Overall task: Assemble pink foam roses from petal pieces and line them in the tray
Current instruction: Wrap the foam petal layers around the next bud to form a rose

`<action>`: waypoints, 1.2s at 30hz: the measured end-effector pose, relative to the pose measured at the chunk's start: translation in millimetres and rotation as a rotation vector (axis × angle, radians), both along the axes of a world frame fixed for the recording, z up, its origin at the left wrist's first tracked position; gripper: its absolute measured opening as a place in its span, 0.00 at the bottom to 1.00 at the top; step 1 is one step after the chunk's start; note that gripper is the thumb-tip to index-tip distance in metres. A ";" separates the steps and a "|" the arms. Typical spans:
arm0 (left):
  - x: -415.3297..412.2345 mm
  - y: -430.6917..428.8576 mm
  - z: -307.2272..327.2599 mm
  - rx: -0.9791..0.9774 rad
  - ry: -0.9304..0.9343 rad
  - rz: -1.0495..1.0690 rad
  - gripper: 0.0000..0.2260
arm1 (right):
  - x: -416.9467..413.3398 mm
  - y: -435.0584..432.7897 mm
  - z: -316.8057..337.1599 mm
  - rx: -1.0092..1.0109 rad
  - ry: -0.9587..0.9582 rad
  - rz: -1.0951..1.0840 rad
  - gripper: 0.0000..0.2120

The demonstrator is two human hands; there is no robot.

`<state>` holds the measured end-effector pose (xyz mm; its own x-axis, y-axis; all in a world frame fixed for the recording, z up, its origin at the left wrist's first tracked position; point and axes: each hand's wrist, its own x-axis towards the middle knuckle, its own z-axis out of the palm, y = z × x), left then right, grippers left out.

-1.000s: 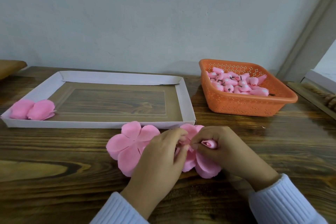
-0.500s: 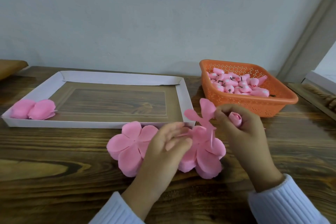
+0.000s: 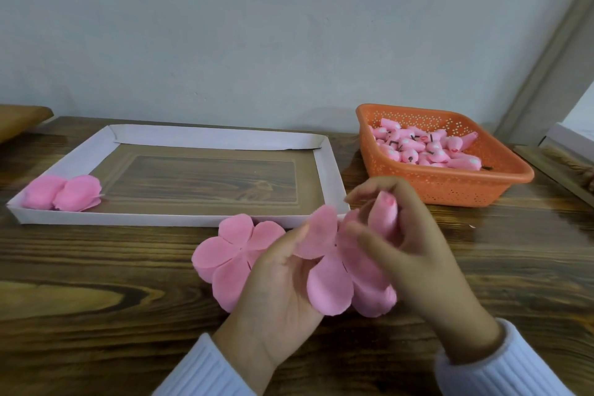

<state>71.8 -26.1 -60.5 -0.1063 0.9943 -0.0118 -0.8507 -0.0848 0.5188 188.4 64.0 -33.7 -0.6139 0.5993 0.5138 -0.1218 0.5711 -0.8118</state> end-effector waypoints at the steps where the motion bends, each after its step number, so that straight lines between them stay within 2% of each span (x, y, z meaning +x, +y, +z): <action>1: 0.9 2.0 -2.7 -0.053 0.006 0.042 0.15 | -0.3 2.0 -0.9 -0.146 0.055 -0.003 0.07; 2: 1.2 2.2 -5.1 -0.090 -0.013 0.080 0.14 | -1.2 4.0 -2.2 -0.254 0.085 -0.034 0.04; 4: 1.6 2.0 -9.2 -0.103 -0.008 0.144 0.12 | -2.7 7.5 -6.9 -0.303 0.053 -0.131 0.09; 9: 3.2 2.2 -9.4 -0.203 -0.034 0.165 0.16 | -4.2 4.7 -6.3 -0.139 -0.011 -0.201 0.12; 13: 5.6 5.0 -13.6 -0.181 0.043 0.140 0.16 | -8.4 -5.6 -6.1 -0.060 0.007 -0.168 0.15; 16: 8.1 3.9 -12.9 -0.111 0.173 0.053 0.17 | -10.1 -9.2 -6.7 -0.015 -0.043 -0.208 0.16; 26: 5.9 0.8 -10.2 -0.028 0.058 0.071 0.18 | -6.4 -1.3 -8.2 0.030 -0.126 -0.247 0.21; 29: 5.4 1.5 -12.2 -0.038 0.066 0.049 0.19 | -6.4 -2.0 -8.2 0.041 -0.155 -0.249 0.19; 33: 5.9 2.2 -15.0 -0.034 0.096 0.042 0.20 | -5.3 -3.0 -9.7 0.089 -0.198 -0.280 0.07; 36: 5.2 1.7 -15.5 0.013 0.149 0.072 0.21 | -4.8 -3.9 -10.5 0.109 -0.233 -0.233 0.07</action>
